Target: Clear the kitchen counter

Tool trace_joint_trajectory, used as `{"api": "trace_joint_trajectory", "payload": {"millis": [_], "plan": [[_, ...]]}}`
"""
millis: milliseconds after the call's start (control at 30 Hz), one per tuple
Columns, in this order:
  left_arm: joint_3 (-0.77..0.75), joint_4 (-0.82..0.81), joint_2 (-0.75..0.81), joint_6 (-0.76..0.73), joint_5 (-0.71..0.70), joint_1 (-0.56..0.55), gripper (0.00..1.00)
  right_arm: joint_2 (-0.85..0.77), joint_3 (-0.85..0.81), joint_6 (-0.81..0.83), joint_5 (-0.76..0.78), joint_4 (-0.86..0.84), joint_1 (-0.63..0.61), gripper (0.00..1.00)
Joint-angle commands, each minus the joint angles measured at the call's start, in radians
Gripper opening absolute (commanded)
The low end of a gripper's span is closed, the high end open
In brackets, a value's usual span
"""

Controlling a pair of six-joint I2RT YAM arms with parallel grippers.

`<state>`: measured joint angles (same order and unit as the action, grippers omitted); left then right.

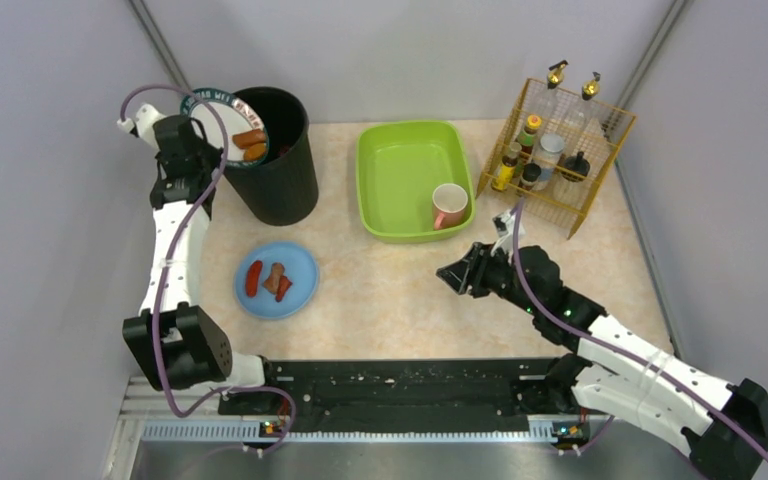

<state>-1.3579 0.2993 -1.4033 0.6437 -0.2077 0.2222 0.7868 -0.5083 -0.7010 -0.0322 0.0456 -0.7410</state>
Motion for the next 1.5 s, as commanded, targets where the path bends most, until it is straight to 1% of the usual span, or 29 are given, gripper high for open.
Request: {"api": "trace_joint_trajectory", "payload": {"millis": [0, 133, 233, 400, 667, 767, 867, 967, 1167, 1333, 1467], "plan": [[-0.087, -0.106, 0.056, -0.082, -0.117, -0.04, 0.0, -0.026, 0.01, -0.003, -0.005, -0.034, 0.013, 0.45], [-0.13, -0.104, 0.05, -0.174, -0.201, -0.087, 0.0, -0.037, 0.011, -0.003, -0.002, -0.025, 0.012, 0.45], [-0.145, -0.116, 0.056, -0.245, -0.289, -0.129, 0.0, -0.047, 0.015, -0.003, 0.005, -0.02, 0.013, 0.45], [-0.144, -0.172, 0.072, -0.371, -0.419, -0.198, 0.0, -0.046, 0.017, -0.004, 0.006, -0.023, 0.012, 0.45], [-0.16, -0.29, 0.036, -0.614, -0.611, -0.312, 0.0, -0.044, 0.021, -0.011, -0.004, -0.028, 0.012, 0.45], [-0.164, -0.324, 0.042, -0.663, -0.651, -0.344, 0.0, -0.046, 0.022, -0.012, 0.0, -0.027, 0.012, 0.45], [-0.172, -0.305, 0.063, -0.648, -0.629, -0.357, 0.0, -0.041, 0.021, -0.013, 0.002, -0.03, 0.012, 0.45], [-0.195, -0.224, 0.09, -0.569, -0.588, -0.36, 0.0, -0.038, 0.018, -0.012, 0.0, -0.031, 0.012, 0.45], [-0.251, -0.128, 0.133, -0.462, -0.498, -0.362, 0.0, -0.043, 0.017, -0.01, 0.002, -0.025, 0.012, 0.45], [-0.335, -0.016, 0.129, -0.365, -0.346, -0.363, 0.0, -0.066, 0.01, -0.003, 0.015, -0.001, 0.012, 0.46], [-0.367, 0.039, 0.12, -0.276, -0.213, -0.363, 0.0, -0.1, -0.009, 0.017, 0.04, 0.043, 0.012, 0.47]]}}
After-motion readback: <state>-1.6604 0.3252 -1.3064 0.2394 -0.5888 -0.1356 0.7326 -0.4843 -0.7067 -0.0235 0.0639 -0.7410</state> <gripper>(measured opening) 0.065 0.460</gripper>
